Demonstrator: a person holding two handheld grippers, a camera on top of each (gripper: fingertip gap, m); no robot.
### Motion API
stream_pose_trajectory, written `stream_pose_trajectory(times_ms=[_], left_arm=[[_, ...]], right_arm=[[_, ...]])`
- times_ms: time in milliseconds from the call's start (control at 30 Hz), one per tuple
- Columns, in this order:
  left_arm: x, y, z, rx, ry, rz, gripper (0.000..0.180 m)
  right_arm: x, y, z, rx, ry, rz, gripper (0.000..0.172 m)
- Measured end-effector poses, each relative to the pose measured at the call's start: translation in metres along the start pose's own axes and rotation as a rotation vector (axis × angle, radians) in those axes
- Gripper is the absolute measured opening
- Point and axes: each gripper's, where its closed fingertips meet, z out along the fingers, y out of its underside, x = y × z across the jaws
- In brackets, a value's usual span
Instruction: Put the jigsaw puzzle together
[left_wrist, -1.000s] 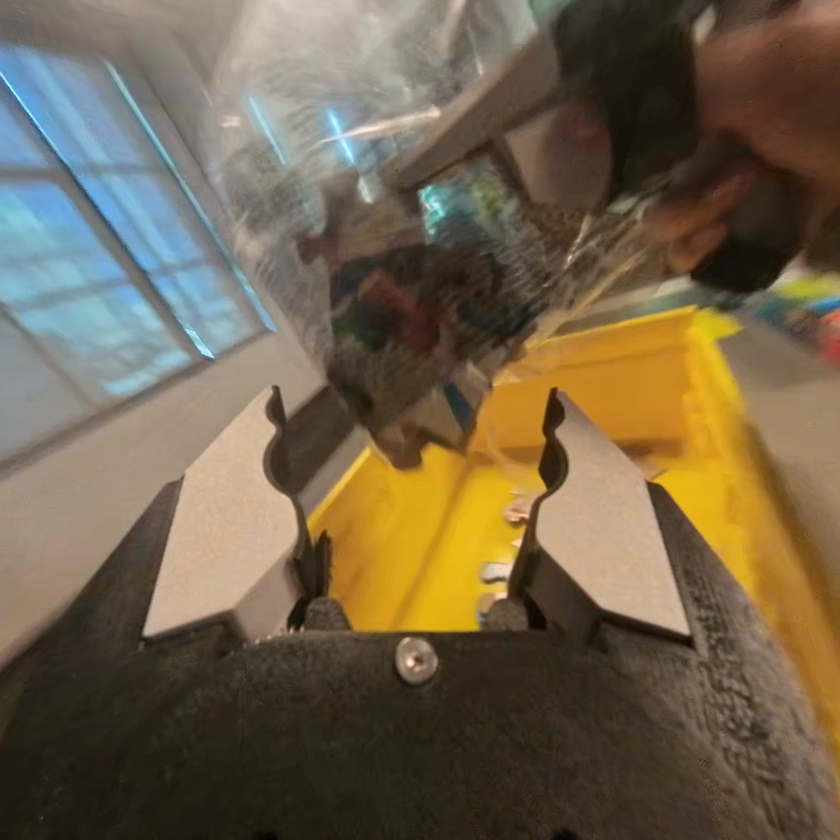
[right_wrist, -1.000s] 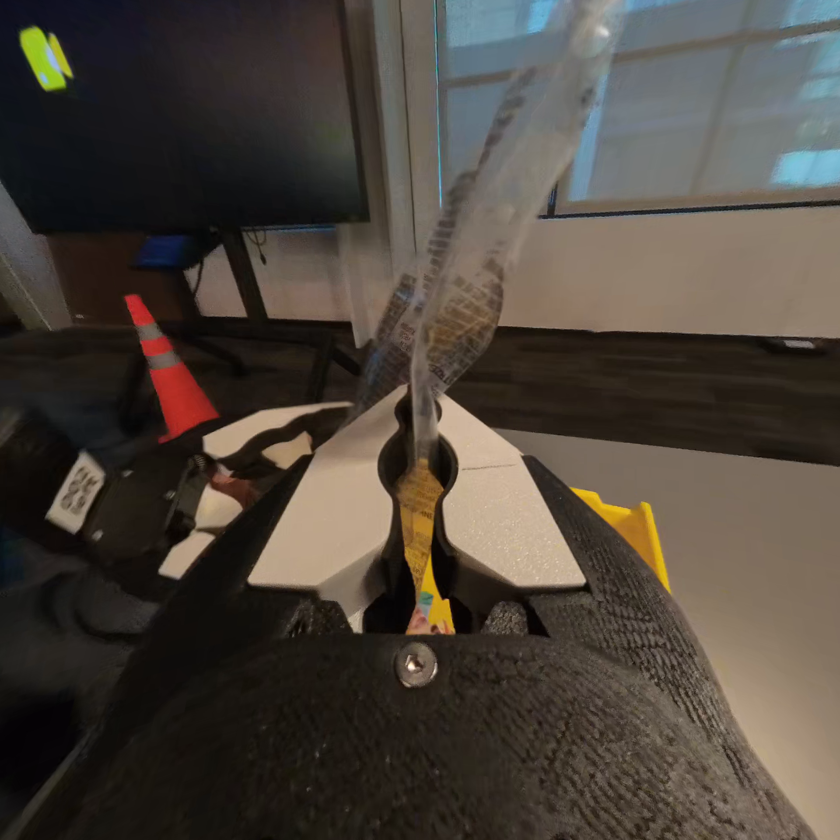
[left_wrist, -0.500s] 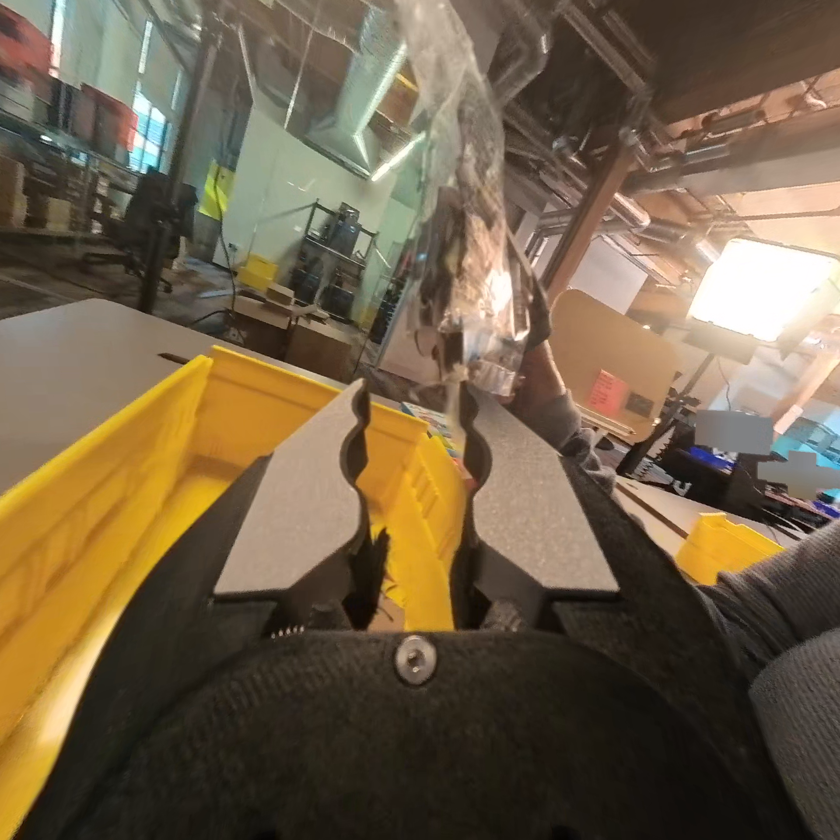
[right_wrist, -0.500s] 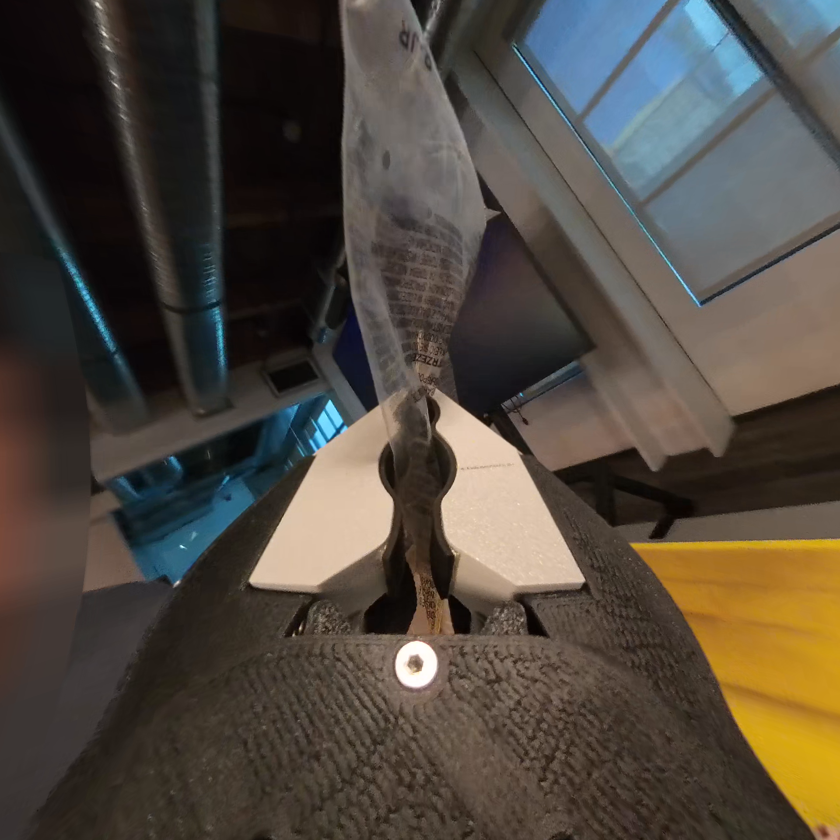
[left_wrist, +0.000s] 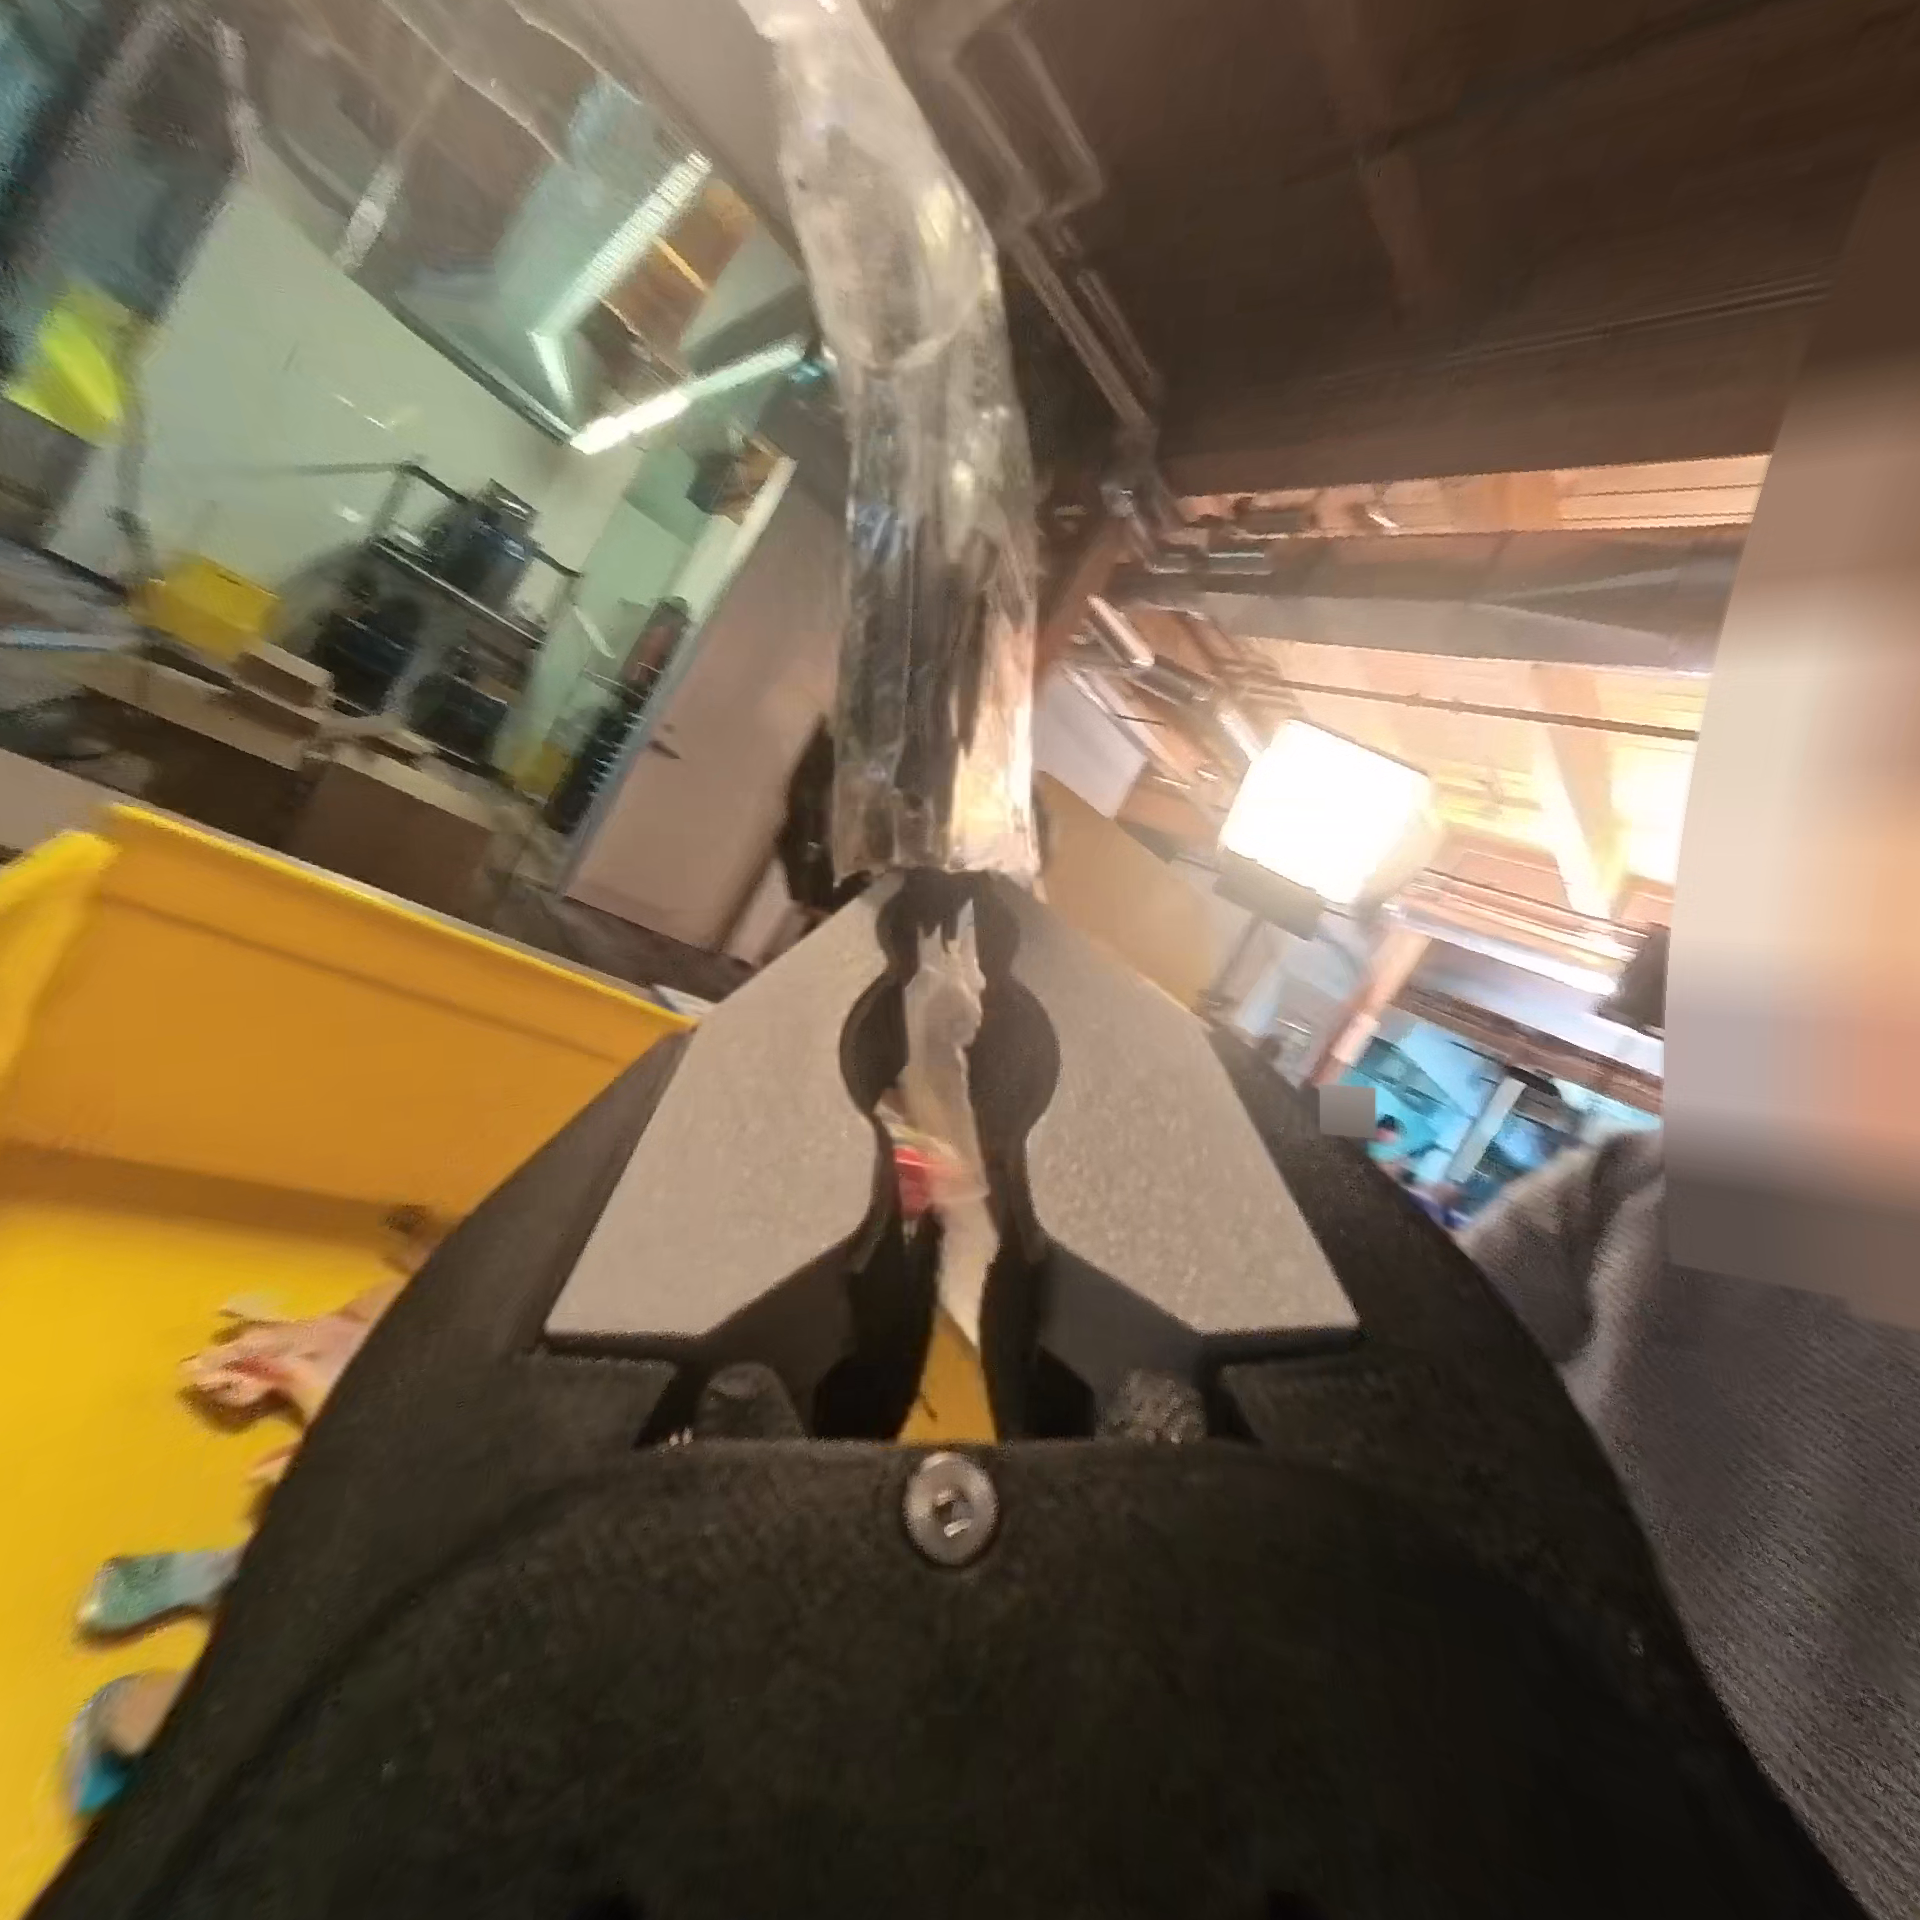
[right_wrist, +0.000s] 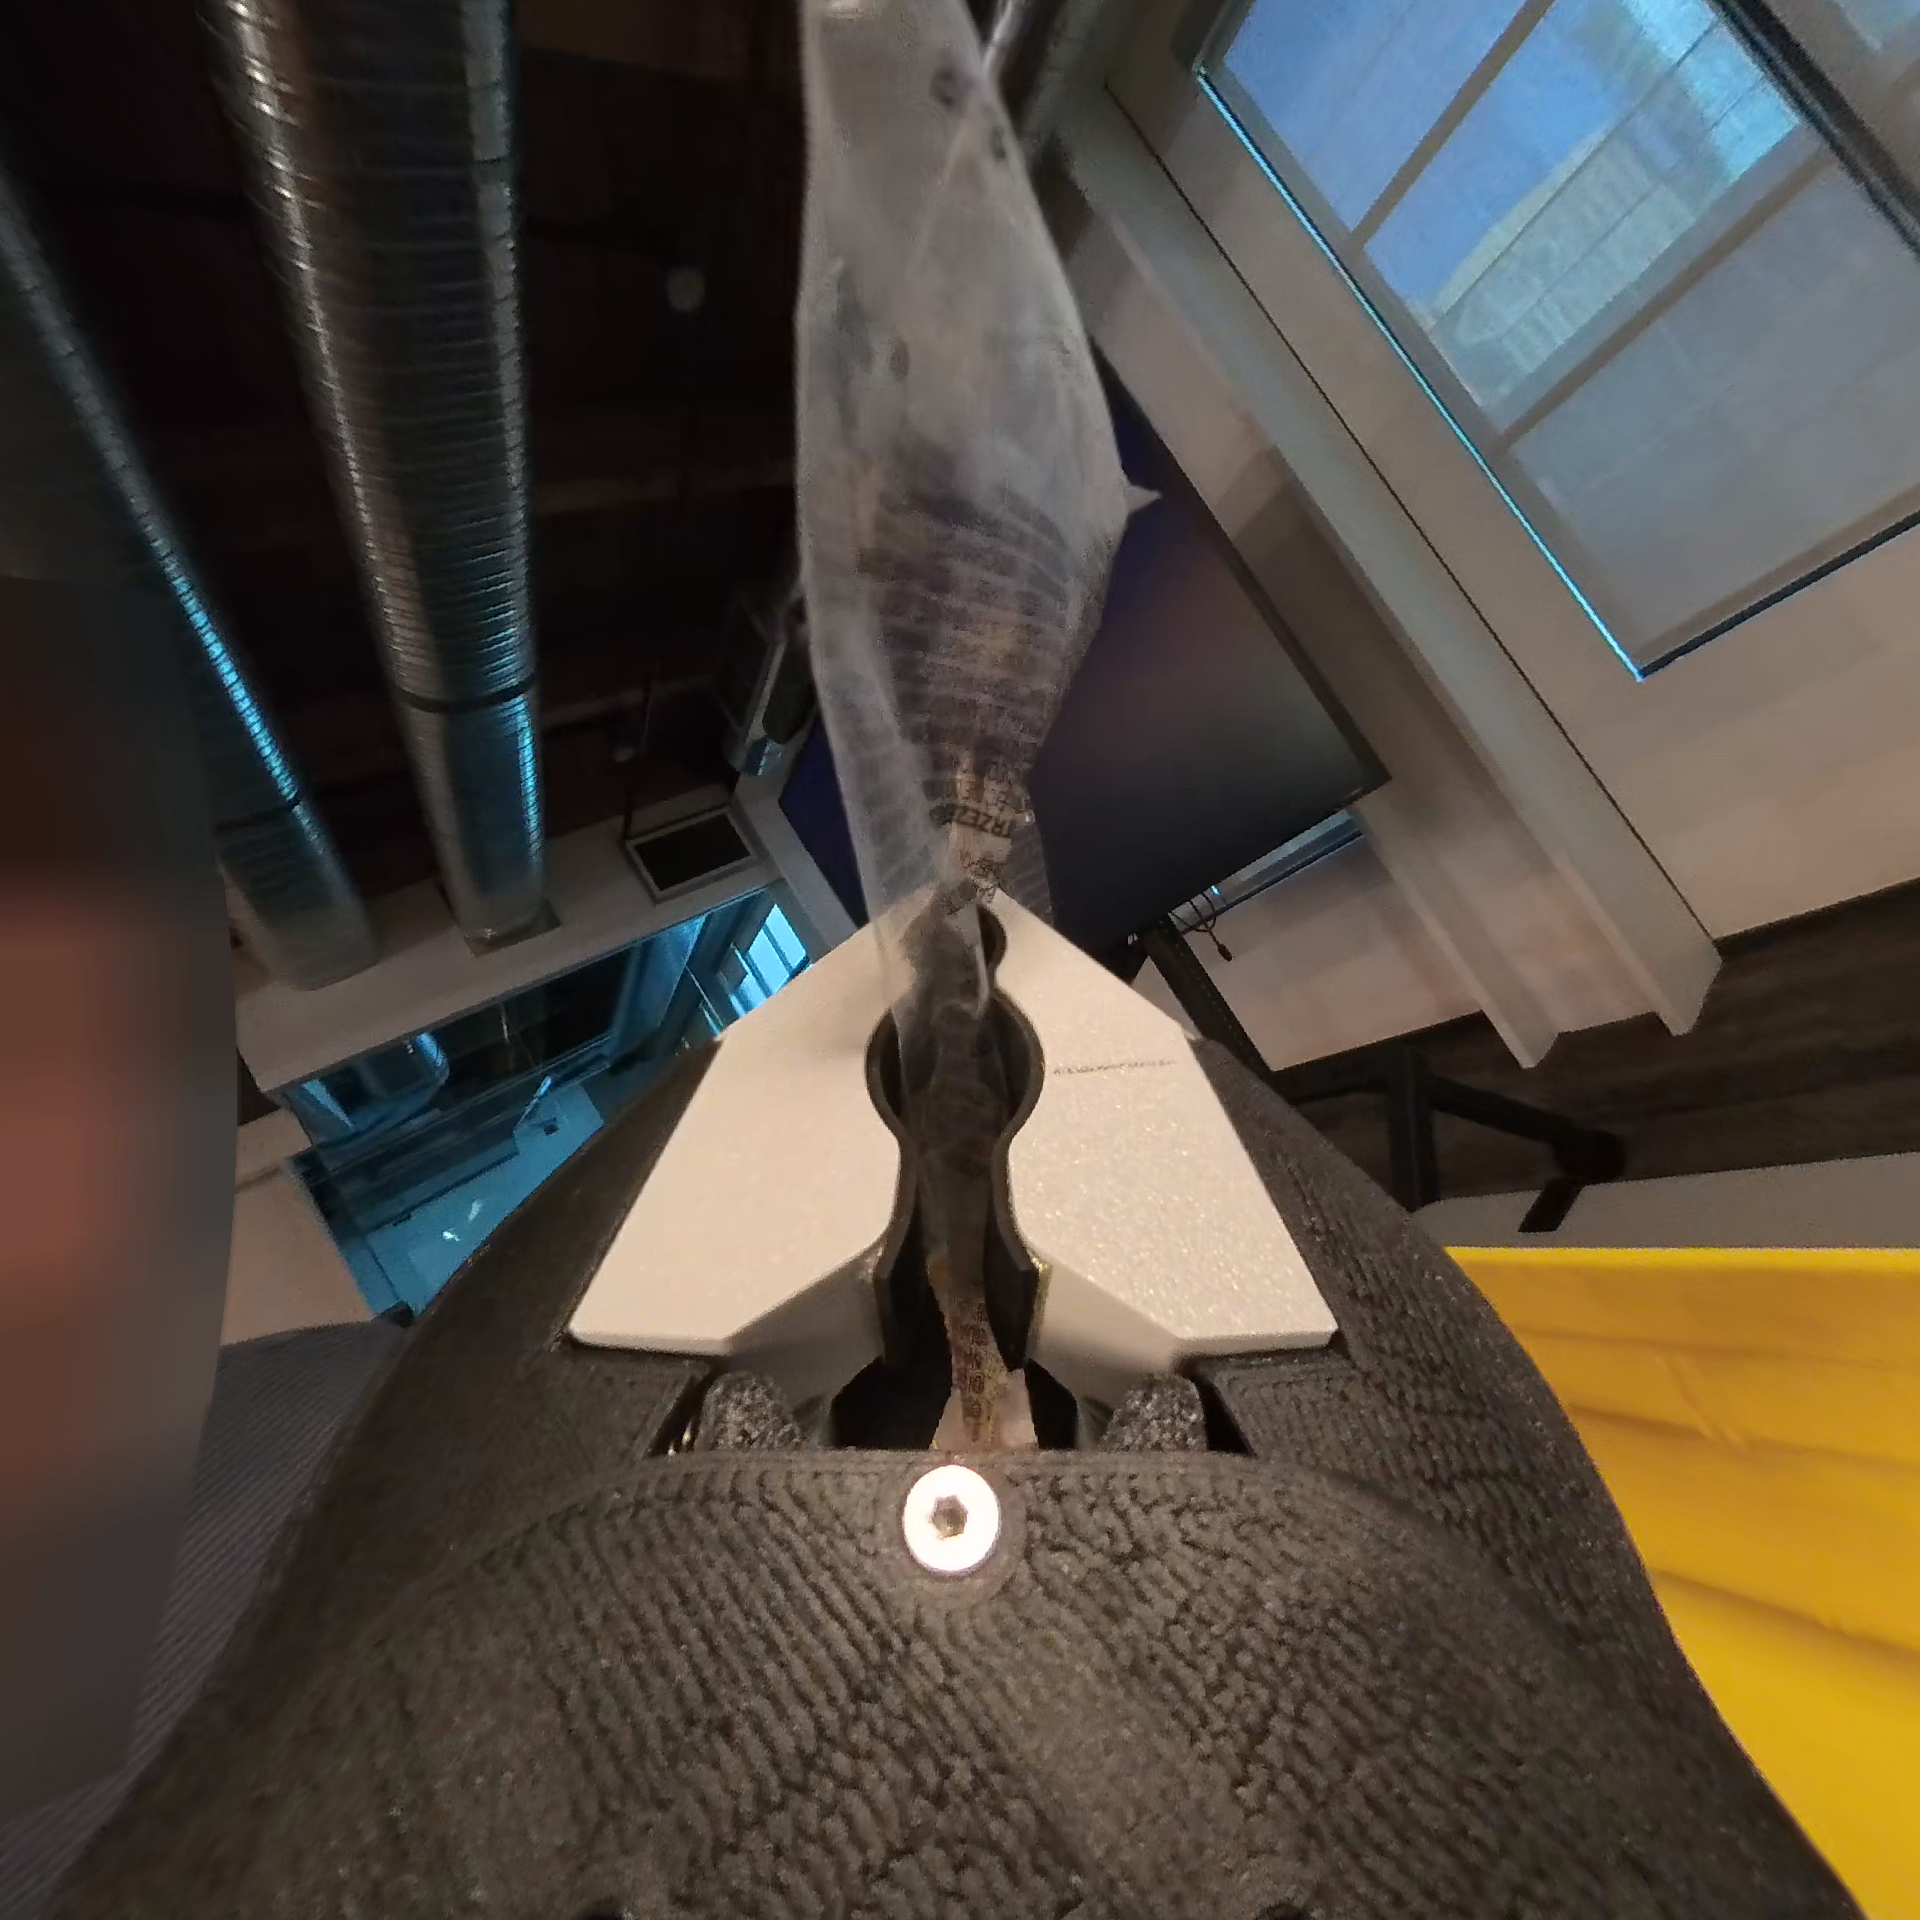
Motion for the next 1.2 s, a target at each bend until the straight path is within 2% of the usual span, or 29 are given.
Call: stream_pose_trajectory(times_ms=[33, 167, 333, 500, 633, 700, 800, 933, 1067, 1200], left_arm=[[0.003, 0.002, 0.001, -0.018, 0.028, -0.015, 0.007], [-0.002, 0.008, 0.003, -0.061, -0.021, 0.016, 0.006], [0.002, 0.003, 0.011, 0.030, -0.011, -0.034, 0.006], [0.006, -0.005, 0.011, 0.082, -0.131, 0.151, 0.005], [0.010, 0.000, 0.011, 0.048, -0.163, 0.216, 0.000], [0.011, 0.011, 0.012, 0.026, -0.179, 0.208, 0.000], [0.009, 0.012, 0.015, 0.039, -0.190, 0.168, 0.000], [-0.001, 0.017, 0.012, -0.050, -0.268, 0.236, 0.000], [0.006, 0.024, 0.012, -0.095, -0.212, 0.230, 0.001], [0.012, 0.022, 0.009, -0.044, -0.079, 0.061, 0.001]], right_arm=[[0.001, -0.002, -0.001, 0.004, 0.012, -0.011, 0.000], [0.012, -0.009, -0.009, 0.018, 0.162, -0.120, 0.000], [0.015, -0.020, -0.009, 0.124, 0.247, -0.168, 0.000], [0.019, -0.027, -0.013, 0.190, 0.312, -0.223, 0.000], [0.018, -0.038, -0.024, 0.264, 0.359, -0.270, 0.000], [0.017, -0.040, -0.027, 0.240, 0.359, -0.275, 0.000], [0.011, -0.042, -0.027, 0.206, 0.399, -0.359, 0.000], [0.016, -0.040, -0.028, 0.191, 0.428, -0.372, 0.000], [0.018, -0.038, -0.026, 0.205, 0.394, -0.321, 0.000], [0.016, -0.036, -0.023, 0.205, 0.387, -0.334, 0.000]])
